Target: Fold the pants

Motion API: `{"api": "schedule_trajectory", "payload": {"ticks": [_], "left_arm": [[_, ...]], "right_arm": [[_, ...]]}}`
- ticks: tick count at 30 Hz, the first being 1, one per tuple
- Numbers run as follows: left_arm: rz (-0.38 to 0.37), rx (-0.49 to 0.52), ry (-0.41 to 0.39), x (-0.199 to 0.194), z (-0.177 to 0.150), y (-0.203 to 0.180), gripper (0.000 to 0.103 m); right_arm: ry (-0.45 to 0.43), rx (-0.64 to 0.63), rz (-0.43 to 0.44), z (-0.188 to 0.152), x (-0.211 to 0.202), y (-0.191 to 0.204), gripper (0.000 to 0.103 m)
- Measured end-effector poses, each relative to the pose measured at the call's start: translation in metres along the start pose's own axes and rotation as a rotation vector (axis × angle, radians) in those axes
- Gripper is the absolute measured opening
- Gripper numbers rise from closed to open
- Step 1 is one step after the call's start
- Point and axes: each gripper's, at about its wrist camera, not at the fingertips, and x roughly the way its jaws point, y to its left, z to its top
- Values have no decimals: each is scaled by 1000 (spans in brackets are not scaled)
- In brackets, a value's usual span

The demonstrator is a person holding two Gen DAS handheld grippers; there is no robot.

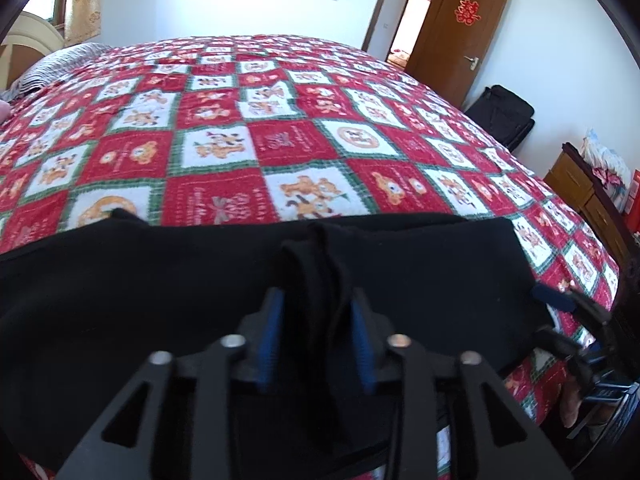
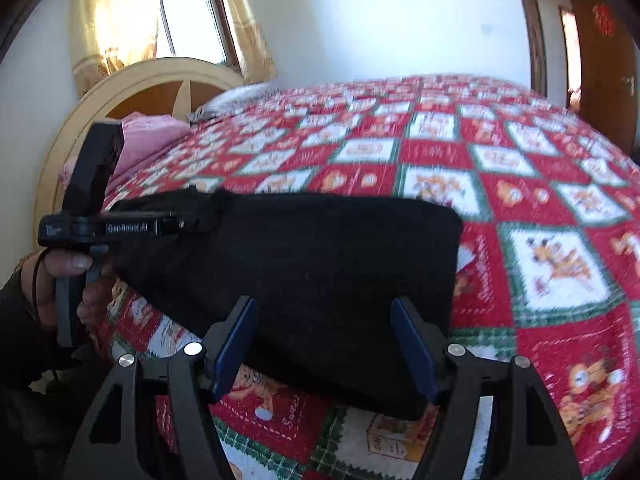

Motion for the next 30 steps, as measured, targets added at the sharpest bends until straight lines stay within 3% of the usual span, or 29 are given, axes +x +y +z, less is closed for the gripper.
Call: {"api": "schedule_trajectory", "payload": {"ticks": [4,8,14,22,26,28,30], "left_arm": [[1,1,4,-1,-4,7,52],[-10,9,5,-5,-5,9,52],[13,23,-32,-34,-4,28,53],[178,-12,-71,-84,-17,100,59],[287,-49,-73,-105,-30,148,59],[331,-83,-74,-113,-36,171,59],[375,-123,-79,-119,-44,194,59]], "right_arm": [[-37,-68,27,1,-4,18,72],[75,-138,35,-5,18,39,72],[17,-216,86,10,11,72,72],[-3,-311,180,51,61,132,72],[54,-333,197,50,96,153,72],[127,-318,204,41,114,156,72],[98,-325,188,36,115,156,76]]}}
